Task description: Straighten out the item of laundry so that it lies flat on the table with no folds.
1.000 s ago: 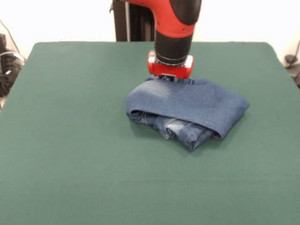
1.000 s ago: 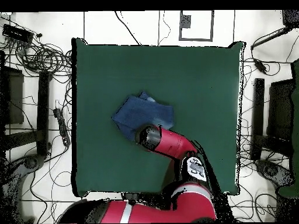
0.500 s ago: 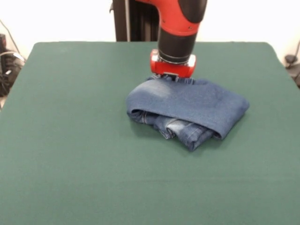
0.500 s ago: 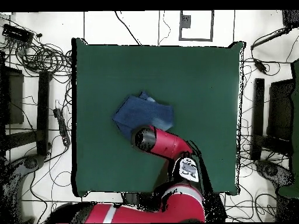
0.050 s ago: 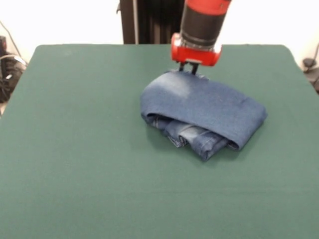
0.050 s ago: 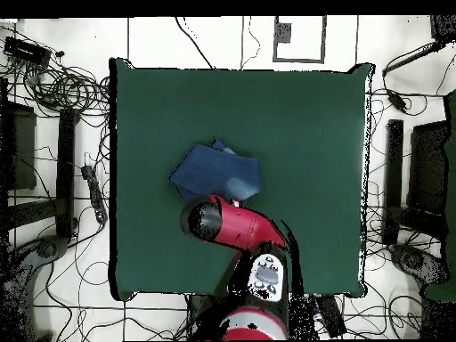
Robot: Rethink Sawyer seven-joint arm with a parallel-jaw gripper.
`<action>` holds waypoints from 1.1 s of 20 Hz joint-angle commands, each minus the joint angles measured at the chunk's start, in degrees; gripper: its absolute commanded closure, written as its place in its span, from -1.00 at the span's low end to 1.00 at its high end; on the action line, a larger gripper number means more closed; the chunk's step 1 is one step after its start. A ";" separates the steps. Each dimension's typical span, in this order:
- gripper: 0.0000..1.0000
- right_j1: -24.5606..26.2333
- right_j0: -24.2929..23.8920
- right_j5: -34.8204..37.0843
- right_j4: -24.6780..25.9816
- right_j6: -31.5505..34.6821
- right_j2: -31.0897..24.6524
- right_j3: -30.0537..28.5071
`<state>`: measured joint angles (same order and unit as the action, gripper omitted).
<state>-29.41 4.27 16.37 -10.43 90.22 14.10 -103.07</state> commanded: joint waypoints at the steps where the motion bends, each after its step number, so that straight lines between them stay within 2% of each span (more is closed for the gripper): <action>1: 1.00 -4.45 4.00 7.55 -4.35 17.30 -0.36 -2.99; 7: 1.00 -3.93 4.92 7.13 -5.19 17.51 0.31 -2.76; 13: 1.00 -5.58 7.19 11.09 -5.55 18.37 3.24 -2.03; 19: 1.00 -8.49 11.70 16.89 -5.12 20.44 9.22 -1.35; 22: 1.00 -10.58 15.32 22.79 -3.58 21.78 14.72 -0.40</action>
<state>-36.69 14.67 26.52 -12.35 91.83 23.44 -103.71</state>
